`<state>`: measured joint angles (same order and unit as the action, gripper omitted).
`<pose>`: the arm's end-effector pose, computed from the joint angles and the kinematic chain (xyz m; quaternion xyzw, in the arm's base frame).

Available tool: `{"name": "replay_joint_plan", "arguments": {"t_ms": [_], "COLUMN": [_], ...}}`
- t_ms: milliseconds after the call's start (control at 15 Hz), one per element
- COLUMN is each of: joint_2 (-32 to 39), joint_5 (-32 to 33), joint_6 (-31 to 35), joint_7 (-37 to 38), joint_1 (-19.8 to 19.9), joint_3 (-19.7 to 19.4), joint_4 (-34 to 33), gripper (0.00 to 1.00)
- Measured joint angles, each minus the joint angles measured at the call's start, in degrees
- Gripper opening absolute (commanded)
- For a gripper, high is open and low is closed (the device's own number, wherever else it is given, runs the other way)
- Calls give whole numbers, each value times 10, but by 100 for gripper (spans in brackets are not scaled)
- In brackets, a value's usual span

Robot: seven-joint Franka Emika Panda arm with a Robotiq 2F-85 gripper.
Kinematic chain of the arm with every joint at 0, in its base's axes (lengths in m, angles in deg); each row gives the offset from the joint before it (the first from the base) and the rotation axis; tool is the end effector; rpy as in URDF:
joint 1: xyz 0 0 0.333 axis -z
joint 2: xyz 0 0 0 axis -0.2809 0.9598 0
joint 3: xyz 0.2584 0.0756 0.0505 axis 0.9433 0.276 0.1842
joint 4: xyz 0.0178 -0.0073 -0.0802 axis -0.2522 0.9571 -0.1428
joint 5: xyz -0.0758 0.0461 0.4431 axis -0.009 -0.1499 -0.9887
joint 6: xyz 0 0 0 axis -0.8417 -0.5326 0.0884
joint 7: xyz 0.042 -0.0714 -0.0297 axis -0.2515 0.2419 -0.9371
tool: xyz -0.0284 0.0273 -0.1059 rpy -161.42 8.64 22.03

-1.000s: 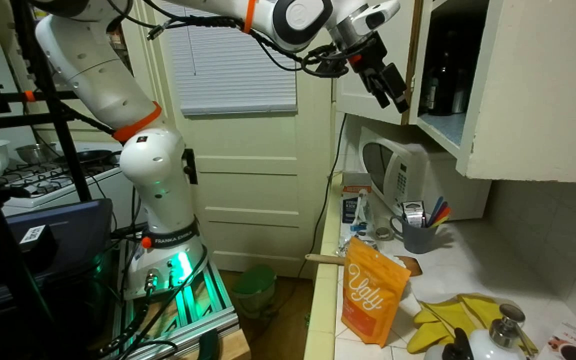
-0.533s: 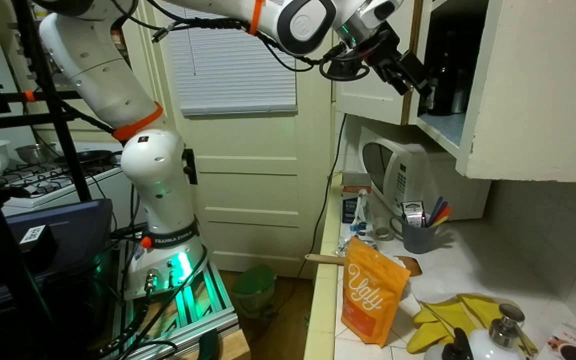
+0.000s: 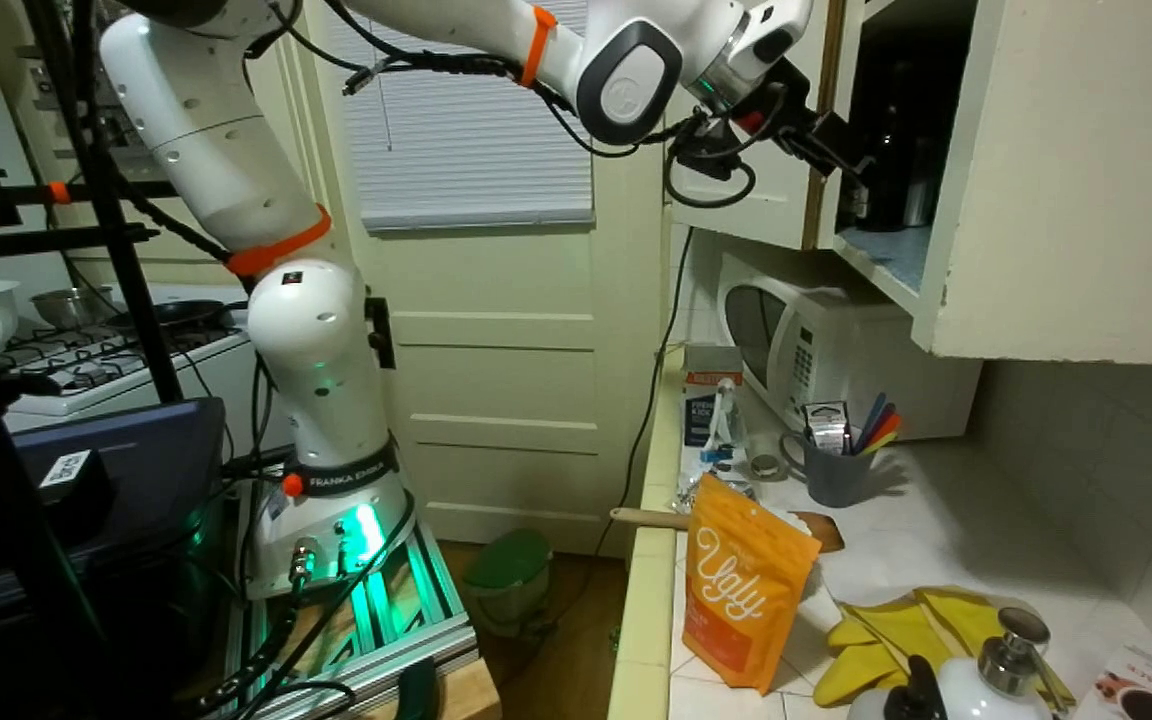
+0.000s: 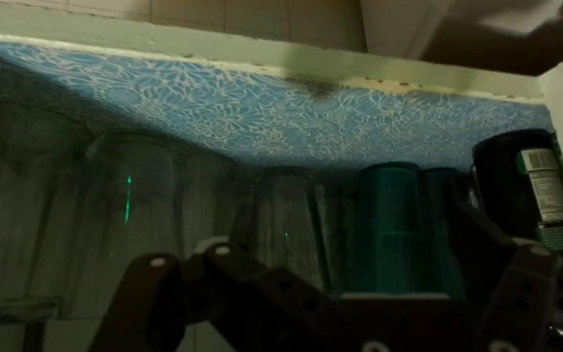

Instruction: Put the blue cup on the counter

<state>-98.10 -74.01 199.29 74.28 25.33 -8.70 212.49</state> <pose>0.5066 -0.2579 0.4886 0.8670 -0.1924 0.4546 0.0682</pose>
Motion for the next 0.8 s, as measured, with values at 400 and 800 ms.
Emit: {"name": "replay_joint_plan", "arguments": {"t_ms": [400,800], "joint_2": [85,114], "joint_5": [-61,-60], "joint_6": [123,128], "joint_7": [3,-51], "joint_1": [-83,-171], "joint_3": [-43,-132], "joint_4": [-14,-51], "gripper": [100,100]}}
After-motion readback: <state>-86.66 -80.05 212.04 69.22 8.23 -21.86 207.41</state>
